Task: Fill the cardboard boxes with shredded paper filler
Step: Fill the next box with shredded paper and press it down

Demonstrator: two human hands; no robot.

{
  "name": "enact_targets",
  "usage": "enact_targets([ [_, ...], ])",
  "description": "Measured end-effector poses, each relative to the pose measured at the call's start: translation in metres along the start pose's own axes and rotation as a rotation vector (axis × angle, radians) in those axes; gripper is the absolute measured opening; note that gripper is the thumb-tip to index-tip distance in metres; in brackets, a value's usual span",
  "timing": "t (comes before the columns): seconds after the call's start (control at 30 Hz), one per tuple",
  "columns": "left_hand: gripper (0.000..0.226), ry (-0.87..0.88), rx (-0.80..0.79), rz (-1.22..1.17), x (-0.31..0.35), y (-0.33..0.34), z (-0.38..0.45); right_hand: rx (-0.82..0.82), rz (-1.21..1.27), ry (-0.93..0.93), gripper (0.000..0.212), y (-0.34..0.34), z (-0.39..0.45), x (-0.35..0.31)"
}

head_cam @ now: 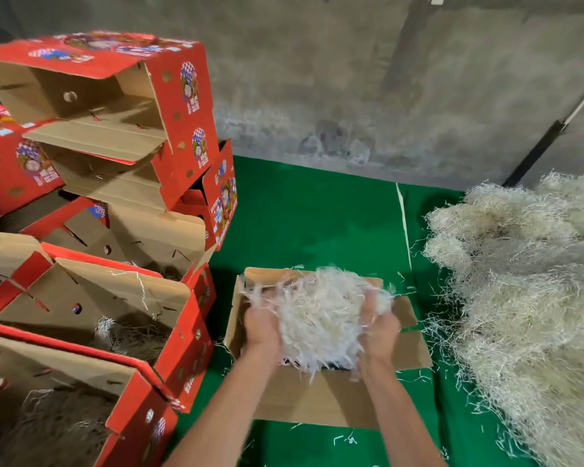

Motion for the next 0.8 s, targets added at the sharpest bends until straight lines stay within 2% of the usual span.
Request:
enact_targets([
  [0.07, 0.030, -0.024, 0.062, -0.192, 0.007, -0.007, 0.011, 0.045, 0.079, 0.049, 0.041, -0.004, 0.005, -0.004],
  [0.1, 0.016, -0.008, 0.083, -0.186, 0.011, -0.008, 0.004, 0.066, 0.102, 0.047, 0.044, 0.000, 0.000, -0.004],
  [0.13, 0.013, 0.028, 0.078, -0.161, 0.003, -0.005, 0.004, 0.061, 0.114, 0.038, 0.045, 0.007, -0.006, -0.001],
  [0.17, 0.023, 0.053, 0.053, -0.108, -0.002, 0.001, -0.002, 0.049, 0.125, 0.030, 0.044, 0.015, -0.011, 0.002],
  [0.23, 0.033, 0.100, -0.018, -0.003, -0.006, 0.002, -0.009, 0.022, 0.133, 0.130, 0.039, 0.017, -0.014, 0.003],
  [0.3, 0.028, 0.072, 0.039, 0.024, 0.006, -0.010, 0.004, 0.040, 0.016, 0.096, 0.036, -0.001, 0.005, 0.002],
  [0.37, 0.009, 0.032, 0.090, -0.095, 0.021, -0.020, 0.012, 0.064, -0.009, 0.029, 0.040, -0.020, 0.019, -0.005],
  [0.47, 0.024, 0.018, 0.002, -0.168, 0.005, -0.006, 0.007, 0.004, 0.061, -0.008, 0.044, -0.007, 0.006, -0.008],
  [0.53, 0.019, 0.023, -0.051, -0.130, -0.006, -0.003, -0.002, -0.059, 0.060, -0.027, 0.049, 0.003, -0.002, -0.004],
  [0.6, 0.018, 0.081, 0.020, -0.108, 0.004, -0.015, 0.004, -0.002, 0.001, 0.020, 0.053, -0.006, 0.004, -0.006],
  [0.67, 0.010, 0.126, 0.114, -0.077, 0.017, -0.030, 0.019, 0.077, 0.046, 0.075, 0.056, -0.023, 0.017, -0.006],
  [0.77, 0.010, 0.106, 0.130, -0.171, 0.026, -0.031, 0.021, 0.100, 0.033, 0.025, 0.058, -0.026, 0.019, -0.010],
  [0.8, 0.016, 0.094, 0.127, -0.203, 0.026, -0.027, 0.023, 0.089, 0.058, -0.006, 0.059, -0.022, 0.016, -0.014],
])
Point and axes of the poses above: each hand's wrist, its own z-axis towards the middle knuckle, its own y-axis out of the palm, x = y × z, the point moved 3 cm from there along z, towards the middle knuckle, and after that the axes turned 11 degrees about x, right-handed, at the moved point
